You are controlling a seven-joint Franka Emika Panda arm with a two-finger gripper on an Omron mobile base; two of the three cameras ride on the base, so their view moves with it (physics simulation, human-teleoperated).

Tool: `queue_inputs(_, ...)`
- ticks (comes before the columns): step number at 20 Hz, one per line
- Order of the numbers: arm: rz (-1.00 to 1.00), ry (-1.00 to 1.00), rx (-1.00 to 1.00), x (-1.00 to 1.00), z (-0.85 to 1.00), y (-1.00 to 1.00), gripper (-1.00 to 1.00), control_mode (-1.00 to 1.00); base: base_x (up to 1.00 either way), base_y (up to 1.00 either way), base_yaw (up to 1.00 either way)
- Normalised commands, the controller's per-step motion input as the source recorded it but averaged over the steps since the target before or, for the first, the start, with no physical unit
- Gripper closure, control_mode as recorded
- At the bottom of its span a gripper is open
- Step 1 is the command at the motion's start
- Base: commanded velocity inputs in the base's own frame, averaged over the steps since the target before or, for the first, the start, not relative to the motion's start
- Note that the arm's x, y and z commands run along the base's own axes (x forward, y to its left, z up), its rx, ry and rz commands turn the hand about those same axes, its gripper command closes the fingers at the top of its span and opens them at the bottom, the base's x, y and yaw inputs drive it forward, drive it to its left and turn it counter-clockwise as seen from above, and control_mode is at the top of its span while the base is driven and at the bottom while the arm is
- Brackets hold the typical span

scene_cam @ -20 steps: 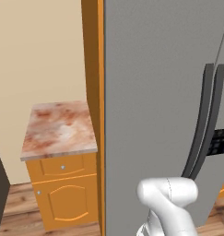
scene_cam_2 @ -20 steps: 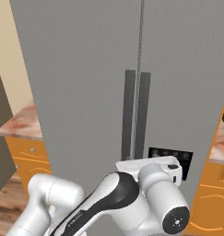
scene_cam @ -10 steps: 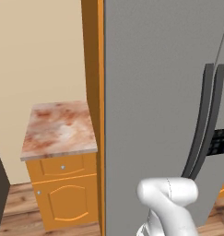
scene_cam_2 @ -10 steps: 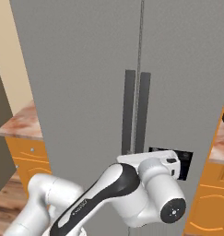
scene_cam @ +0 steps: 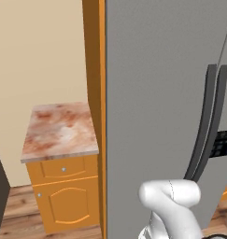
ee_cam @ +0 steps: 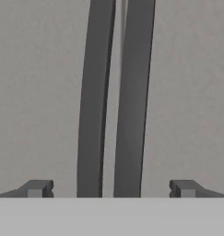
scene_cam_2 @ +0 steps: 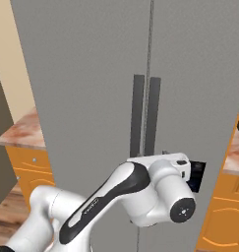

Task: Open the freezer door, pick up the ice cube tray from the freezer, and place it on the dining counter.

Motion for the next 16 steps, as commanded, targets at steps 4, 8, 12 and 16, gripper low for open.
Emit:
queue_inputs(4, 0.00, 0.00, 0.00, 0.31, 0.00, 0.00, -1.00, -1.00, 0.00, 0.00, 0.00)
queue_inputs(8, 0.00, 0.00, 0.00, 0.33, 0.00, 0.00, -1.00, -1.00, 0.00, 0.00, 0.00)
queue_inputs(12, 0.00, 0.00, 0.00, 0.30, 0.00, 0.00, -1.00, -1.00, 0.00, 0.00, 0.00)
queue_inputs(16, 0.00, 0.00, 0.00, 0.24, 0.00, 0.00, -1.00, -1.00, 0.00, 0.00, 0.00)
